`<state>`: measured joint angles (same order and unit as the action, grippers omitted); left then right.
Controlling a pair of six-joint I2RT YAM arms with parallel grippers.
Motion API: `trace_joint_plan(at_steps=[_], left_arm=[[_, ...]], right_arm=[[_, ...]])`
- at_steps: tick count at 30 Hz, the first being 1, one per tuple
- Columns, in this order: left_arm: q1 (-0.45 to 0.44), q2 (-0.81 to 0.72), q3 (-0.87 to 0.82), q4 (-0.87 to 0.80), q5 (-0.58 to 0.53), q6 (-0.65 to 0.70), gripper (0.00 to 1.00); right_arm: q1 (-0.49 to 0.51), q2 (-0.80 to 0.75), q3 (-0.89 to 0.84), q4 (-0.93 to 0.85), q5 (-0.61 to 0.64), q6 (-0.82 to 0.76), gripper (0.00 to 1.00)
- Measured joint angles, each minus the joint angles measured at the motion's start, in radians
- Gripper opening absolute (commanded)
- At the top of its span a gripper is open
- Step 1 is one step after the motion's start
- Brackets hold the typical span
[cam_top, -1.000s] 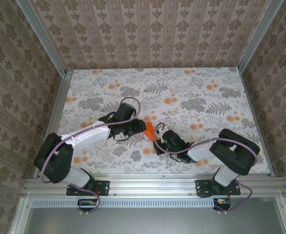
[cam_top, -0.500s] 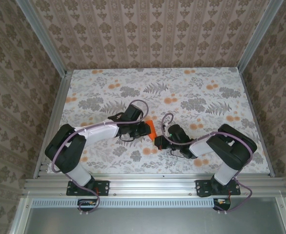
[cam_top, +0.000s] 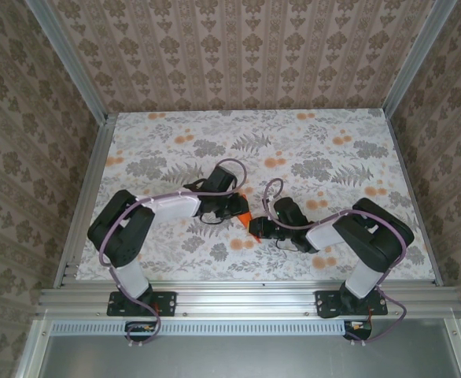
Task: Fold a paper plane with a square sheet of paper (pick it up from the middle)
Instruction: Fold the wing for the fifth time at the center of the table.
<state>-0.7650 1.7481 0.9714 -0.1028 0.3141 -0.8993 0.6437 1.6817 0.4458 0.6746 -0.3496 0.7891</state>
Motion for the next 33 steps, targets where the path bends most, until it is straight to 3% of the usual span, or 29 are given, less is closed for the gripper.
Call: trace_joint_plan(at_steps=[8,22,26,33], left_arm=[[0.0,0.033,0.011,0.011,0.0,0.013,0.25],[0.001,0.052,0.034,0.014,0.0,0.038,0.25],[0.001,0.052,0.034,0.014,0.003,0.044,0.28],[0.001,0.038,0.034,0.023,0.024,0.066,0.38]], right_arm=[[0.0,-0.069,0.021,-0.162,0.013,-0.014,0.2],[0.0,-0.079,0.043,-0.249,0.024,-0.028,0.07],[-0.006,-0.079,0.043,-0.256,0.023,-0.013,0.0],[-0.034,-0.068,0.043,-0.25,-0.029,0.036,0.0]])
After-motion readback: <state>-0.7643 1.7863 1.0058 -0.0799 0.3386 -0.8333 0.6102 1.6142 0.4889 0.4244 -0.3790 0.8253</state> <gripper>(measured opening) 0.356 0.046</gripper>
